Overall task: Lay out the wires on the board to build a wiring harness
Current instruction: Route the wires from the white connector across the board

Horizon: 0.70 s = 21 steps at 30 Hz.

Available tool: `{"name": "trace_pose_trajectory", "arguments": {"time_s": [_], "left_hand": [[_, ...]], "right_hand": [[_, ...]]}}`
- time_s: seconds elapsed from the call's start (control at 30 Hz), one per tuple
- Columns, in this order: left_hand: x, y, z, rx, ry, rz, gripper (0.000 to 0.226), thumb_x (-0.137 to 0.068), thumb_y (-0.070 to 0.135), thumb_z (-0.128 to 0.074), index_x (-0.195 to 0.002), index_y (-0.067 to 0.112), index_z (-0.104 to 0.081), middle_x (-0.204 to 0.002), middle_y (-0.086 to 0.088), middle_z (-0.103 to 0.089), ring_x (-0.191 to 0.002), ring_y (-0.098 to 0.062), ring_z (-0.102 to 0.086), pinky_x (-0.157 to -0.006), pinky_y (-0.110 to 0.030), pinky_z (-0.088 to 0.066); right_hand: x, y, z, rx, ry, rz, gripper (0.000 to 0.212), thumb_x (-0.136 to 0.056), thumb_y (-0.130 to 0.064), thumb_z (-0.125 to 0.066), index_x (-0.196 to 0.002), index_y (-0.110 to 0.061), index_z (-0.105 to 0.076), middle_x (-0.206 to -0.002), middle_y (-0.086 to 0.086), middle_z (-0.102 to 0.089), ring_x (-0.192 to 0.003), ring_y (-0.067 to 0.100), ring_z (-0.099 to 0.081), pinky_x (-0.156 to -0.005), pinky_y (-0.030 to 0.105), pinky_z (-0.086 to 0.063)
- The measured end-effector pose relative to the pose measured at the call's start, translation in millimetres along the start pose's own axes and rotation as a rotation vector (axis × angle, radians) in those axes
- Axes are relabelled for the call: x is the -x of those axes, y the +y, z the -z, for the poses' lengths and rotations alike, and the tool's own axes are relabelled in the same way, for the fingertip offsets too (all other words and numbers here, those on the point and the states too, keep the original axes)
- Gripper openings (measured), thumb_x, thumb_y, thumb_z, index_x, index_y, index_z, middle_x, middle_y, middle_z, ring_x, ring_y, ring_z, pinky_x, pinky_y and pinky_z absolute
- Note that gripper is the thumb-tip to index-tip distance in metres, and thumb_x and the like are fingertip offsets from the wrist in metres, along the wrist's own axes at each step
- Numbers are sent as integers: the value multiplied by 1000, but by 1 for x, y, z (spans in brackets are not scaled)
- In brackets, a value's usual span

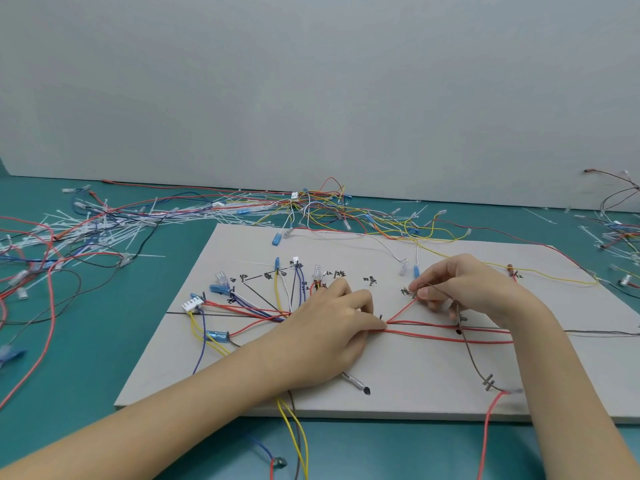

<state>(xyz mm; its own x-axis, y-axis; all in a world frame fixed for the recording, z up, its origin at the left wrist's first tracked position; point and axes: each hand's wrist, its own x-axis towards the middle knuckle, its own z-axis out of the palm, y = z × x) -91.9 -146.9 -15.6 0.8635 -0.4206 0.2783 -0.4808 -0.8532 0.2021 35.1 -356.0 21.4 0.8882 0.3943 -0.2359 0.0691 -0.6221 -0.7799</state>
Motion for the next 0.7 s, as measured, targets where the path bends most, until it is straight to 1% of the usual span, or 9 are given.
{"name": "trace_pose_trajectory", "arguments": {"time_s": [0.07, 0.13, 0.2, 0.27, 0.4, 0.47, 0.7], "left_hand": [[0, 0, 0, 8, 8, -1, 35, -97, 19, -45, -127, 26, -62, -108, 7, -53, -94, -18, -37, -84, -41, -41], [0, 0, 0, 14, 18, -2, 35, -97, 19, -46, -126, 26, -63, -107, 7, -54, -94, -18, -37, -83, -40, -41], [0, 0, -1, 15, 19, -3, 34, -97, 19, -46, -126, 26, -63, -107, 7, -54, -94, -17, -37, -84, -40, -40], [0, 0, -1, 18, 18, -1, 34, -97, 19, -46, -126, 26, -63, -107, 7, -54, -94, -17, -37, -84, -39, -40], [0, -1, -1, 20, 23, -3, 35, -97, 19, -46, -126, 26, -63, -107, 7, -54, -93, -17, -37, -84, -39, -40], [1, -1, -1, 26, 23, -4, 34, -97, 18, -46, -126, 26, -63, -107, 8, -54, -93, -17, -37, -84, -39, -40], [1, -2, -3, 58, 51, -10, 34, -96, 17, -48, -124, 25, -64, -105, 6, -55, -92, -18, -38, -82, -38, -42]], "right_hand": [[1, 1, 1, -14, 11, -7, 7, -85, 2, -69, -88, -2, -74, -69, 9, -66, -51, 12, -57, -39, 20, -41], [1, 1, 3, -29, 29, -3, 5, -82, 1, -72, -86, -1, -74, -69, 12, -66, -50, 12, -55, -37, 19, -40], [1, 1, 3, -62, 28, -6, 5, -81, 3, -72, -85, 0, -73, -67, 10, -67, -50, 12, -57, -39, 20, -43], [2, 1, 2, -96, 18, -16, 6, -82, 6, -70, -86, 2, -73, -67, 13, -67, -52, 16, -58, -43, 20, -47], [1, 1, 3, -141, 26, -27, 13, -83, 14, -64, -91, 6, -71, -81, 22, -71, -56, 17, -64, -46, 19, -50], [1, 0, 3, -142, 30, -29, 14, -84, 14, -63, -93, 7, -71, -85, 24, -70, -57, 17, -64, -46, 19, -50], [2, -1, 1, -122, 50, -34, 13, -84, 15, -61, -94, 9, -68, -76, 19, -69, -53, 16, -63, -44, 20, -48]]}}
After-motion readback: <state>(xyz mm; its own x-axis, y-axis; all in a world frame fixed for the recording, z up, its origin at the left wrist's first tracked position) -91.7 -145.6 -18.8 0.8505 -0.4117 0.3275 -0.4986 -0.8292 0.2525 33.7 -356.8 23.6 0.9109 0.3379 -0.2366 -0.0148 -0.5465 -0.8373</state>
